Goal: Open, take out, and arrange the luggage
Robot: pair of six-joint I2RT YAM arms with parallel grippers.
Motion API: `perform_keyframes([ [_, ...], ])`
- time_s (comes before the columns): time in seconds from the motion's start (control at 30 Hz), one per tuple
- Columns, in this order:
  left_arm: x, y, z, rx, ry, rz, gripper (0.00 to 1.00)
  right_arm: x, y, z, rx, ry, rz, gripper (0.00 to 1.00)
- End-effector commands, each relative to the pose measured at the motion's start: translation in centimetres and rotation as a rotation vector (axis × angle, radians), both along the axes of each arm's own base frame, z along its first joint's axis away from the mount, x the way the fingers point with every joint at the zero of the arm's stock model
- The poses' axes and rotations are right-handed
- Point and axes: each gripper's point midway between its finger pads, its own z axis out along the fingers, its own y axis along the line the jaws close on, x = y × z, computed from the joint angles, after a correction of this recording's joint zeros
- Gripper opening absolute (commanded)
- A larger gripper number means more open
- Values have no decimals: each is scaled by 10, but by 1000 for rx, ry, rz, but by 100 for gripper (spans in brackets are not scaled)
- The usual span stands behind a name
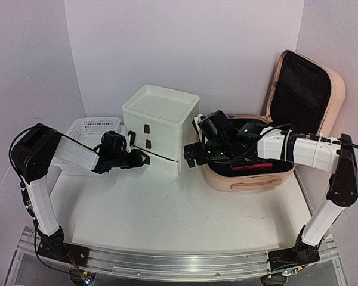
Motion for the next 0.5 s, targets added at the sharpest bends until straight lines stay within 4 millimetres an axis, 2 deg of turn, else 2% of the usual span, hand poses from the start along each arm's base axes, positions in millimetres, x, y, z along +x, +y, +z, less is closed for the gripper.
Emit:
perform_keyframes([
  [0.0, -3, 11, 21, -74, -21, 82, 40, 8, 6, 7, 16, -36, -20, 98],
  [0.13, 4, 21, 10, -127, 16, 202, 24, 8, 9, 7, 27, -27, -9, 98],
  [0.27, 24, 18, 9, -155, 11, 259, 12, 8, 9, 14, 35, -39, -6, 98],
  [0.37, 40, 11, 12, -183, 6, 289, 8, 6, 4, 18, 34, -51, -14, 98],
  [0.47, 50, 6, 6, -215, 32, 318, 8, 4, -3, 22, 40, -60, -27, 98],
])
